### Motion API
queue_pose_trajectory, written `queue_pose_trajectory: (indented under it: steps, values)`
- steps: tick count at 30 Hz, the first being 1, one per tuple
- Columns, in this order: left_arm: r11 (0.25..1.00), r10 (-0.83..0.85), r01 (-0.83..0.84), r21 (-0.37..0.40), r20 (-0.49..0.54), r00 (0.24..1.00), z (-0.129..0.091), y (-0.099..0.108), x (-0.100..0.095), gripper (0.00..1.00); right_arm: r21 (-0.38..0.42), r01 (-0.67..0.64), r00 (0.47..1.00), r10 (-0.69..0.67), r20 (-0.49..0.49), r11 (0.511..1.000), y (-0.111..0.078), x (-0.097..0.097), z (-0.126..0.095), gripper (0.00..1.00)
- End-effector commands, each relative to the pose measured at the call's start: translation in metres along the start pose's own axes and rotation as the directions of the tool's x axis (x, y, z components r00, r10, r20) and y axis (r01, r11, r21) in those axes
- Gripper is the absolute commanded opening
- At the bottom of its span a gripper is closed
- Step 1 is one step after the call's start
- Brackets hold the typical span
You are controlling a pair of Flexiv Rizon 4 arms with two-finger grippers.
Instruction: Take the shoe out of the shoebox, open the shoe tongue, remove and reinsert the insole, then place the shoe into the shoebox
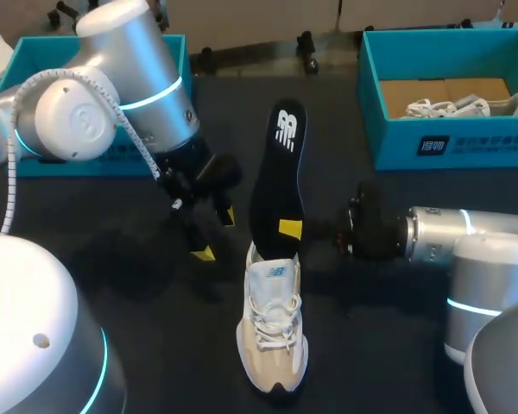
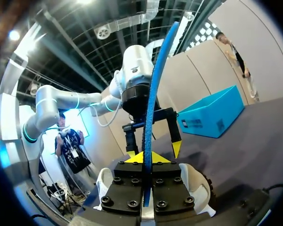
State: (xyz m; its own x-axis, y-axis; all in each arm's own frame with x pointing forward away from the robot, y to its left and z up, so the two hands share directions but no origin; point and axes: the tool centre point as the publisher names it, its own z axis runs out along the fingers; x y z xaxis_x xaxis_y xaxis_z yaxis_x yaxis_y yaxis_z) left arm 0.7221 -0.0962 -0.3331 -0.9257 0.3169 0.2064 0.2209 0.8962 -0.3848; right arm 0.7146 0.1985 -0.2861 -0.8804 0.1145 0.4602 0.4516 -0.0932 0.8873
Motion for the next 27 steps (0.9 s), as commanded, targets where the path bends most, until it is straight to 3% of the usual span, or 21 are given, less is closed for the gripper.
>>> queue_pose_trajectory:
  steps: [1,8,15,27]
  values:
    - [1.000,0.000,0.000,-0.001,0.000,1.000,0.000,0.000,-0.001,1.00,0.003,-0.001,1.000,0.001,0.002,1.000,0.000,0.001,0.002,0.00]
    - [1.000,0.000,0.000,-0.001,0.000,1.000,0.000,0.000,-0.001,1.00,0.003,-0.001,1.000,0.001,0.002,1.000,0.000,0.001,0.002,0.00]
    - [0.999,0.030,-0.031,0.038,0.031,0.999,0.019,-0.002,0.007,1.00,-0.003,0.019,1.000,-0.019,0.002,1.000,-0.002,0.000,0.004,0.00]
    - [1.000,0.015,-0.017,0.024,0.097,0.995,0.029,-0.001,0.010,1.00,0.013,0.051,0.999,-0.051,0.001,0.999,0.003,-0.002,0.012,0.00]
